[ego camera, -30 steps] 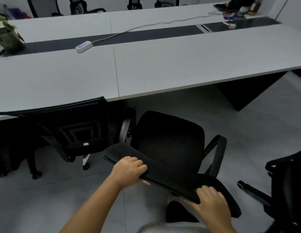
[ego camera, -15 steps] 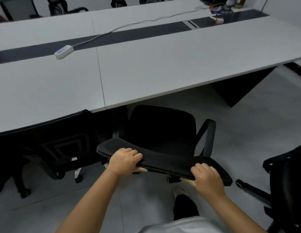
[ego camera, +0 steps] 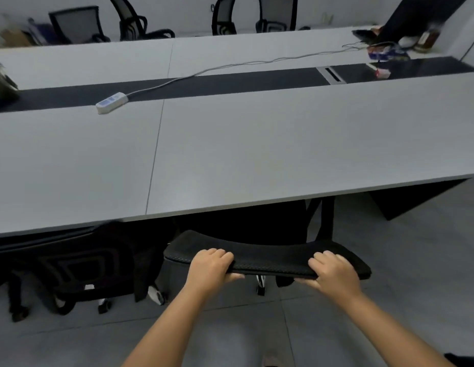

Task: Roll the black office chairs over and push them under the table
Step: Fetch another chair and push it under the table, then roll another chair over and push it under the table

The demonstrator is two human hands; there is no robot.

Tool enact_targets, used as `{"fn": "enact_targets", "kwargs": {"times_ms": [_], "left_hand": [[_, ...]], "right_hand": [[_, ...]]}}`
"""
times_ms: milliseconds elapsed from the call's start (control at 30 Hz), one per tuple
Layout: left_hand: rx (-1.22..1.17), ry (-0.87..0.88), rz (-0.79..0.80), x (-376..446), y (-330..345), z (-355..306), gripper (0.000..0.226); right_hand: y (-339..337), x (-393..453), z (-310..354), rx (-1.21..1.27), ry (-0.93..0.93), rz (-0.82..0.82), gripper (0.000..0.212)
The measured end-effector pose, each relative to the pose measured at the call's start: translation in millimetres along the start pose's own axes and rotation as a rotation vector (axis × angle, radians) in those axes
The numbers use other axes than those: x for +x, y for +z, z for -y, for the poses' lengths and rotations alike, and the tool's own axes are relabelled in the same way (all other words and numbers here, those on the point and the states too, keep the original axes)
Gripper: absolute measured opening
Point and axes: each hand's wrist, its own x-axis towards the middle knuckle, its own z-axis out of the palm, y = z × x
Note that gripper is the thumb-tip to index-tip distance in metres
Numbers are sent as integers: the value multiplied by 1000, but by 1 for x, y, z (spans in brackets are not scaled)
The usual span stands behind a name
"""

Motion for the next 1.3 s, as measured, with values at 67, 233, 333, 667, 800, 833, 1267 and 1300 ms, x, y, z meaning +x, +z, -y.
{"fn": "enact_targets", "kwargs": {"times_ms": [67,233,333,667,800,833,1267,1300], "left_hand": [[10,-21,-1,20,7,-4,51],[-18,-86,-5,45,21,-16,54],[-2,-92,-10,59,21,-17,56],[30,6,7,103,20,-16,47],[-188,-100,288,111,0,-20,52],[-281,-112,368,117,-4,-17,48],[-574,441,525,170,11,-95,39],[-580,537,468,175,13,-112,35]], "right_hand": [[11,15,-22,5,-28,-20,67],[27,49,-67,49,-147,-63,69],[31,72,-85,66,-212,-72,70],[40,91,-115,97,-176,-57,71],[40,83,-110,92,-130,9,70],[37,82,-108,96,-119,42,67],[-46,-30,-33,-15,938,101,44],[-58,-51,-24,-40,1056,87,46]]}}
